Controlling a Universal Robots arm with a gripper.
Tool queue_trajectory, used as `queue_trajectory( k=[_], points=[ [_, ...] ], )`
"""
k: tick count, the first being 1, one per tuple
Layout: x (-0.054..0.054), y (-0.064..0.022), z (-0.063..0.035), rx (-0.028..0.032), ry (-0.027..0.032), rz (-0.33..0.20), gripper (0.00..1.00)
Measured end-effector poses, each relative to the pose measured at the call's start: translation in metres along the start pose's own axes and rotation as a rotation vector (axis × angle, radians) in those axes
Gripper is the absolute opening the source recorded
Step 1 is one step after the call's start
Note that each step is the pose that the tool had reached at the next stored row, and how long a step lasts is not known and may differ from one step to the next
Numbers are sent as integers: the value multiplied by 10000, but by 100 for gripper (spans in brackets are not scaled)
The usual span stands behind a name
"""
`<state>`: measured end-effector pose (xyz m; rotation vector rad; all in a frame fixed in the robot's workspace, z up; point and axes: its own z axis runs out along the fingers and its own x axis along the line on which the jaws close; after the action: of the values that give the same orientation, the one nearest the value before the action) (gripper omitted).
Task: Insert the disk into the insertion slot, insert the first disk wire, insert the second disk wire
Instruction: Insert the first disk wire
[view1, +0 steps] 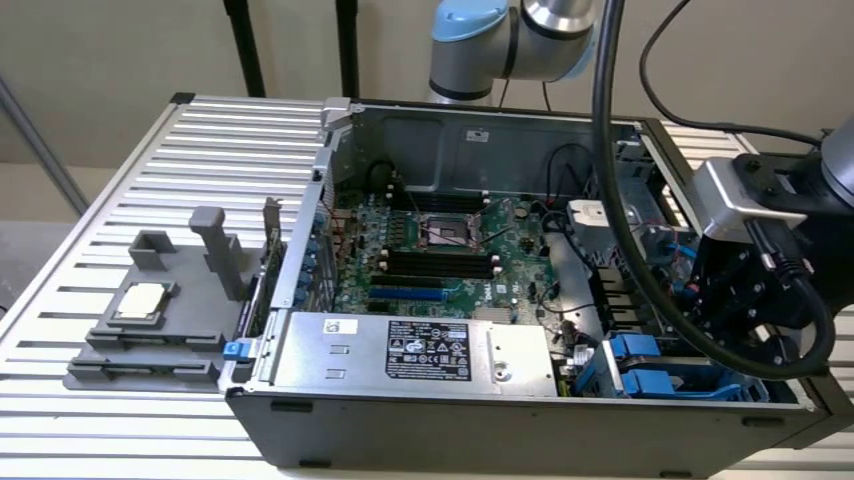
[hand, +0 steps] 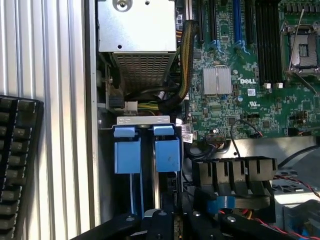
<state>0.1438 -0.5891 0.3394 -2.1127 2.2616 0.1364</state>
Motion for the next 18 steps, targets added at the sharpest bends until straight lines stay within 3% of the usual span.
queue_trajectory(
  k=[11, 18],
  points=[
    [-24, -13, 2, 27, 134, 178, 16],
    [-49, -13, 8, 30, 179, 179, 16]
  ],
)
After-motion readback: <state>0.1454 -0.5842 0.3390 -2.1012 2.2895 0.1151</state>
